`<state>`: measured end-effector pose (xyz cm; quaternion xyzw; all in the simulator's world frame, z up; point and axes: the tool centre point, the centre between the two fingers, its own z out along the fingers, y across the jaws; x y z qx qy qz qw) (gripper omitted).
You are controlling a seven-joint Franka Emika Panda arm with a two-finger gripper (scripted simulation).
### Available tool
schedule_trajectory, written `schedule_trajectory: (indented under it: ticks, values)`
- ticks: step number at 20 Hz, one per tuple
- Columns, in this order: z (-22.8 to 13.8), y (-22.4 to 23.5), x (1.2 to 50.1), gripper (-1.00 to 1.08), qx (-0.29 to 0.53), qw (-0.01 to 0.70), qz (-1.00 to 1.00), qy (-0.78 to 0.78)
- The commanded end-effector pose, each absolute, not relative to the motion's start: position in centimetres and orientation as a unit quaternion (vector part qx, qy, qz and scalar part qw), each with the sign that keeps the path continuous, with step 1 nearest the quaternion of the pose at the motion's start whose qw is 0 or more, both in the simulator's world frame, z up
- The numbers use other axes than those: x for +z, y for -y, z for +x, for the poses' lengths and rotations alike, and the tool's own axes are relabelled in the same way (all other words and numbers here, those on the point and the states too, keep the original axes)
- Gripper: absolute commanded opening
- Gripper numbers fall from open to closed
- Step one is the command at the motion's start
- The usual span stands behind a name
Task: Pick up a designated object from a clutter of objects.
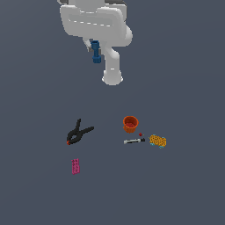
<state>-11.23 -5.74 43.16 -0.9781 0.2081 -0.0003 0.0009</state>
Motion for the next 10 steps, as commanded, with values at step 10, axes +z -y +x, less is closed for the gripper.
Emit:
schedule_trajectory:
  ticks: [10]
  values:
    - [-12.4,7.0,46.1,-1.0,0.0,0.0,-0.978,-0.208]
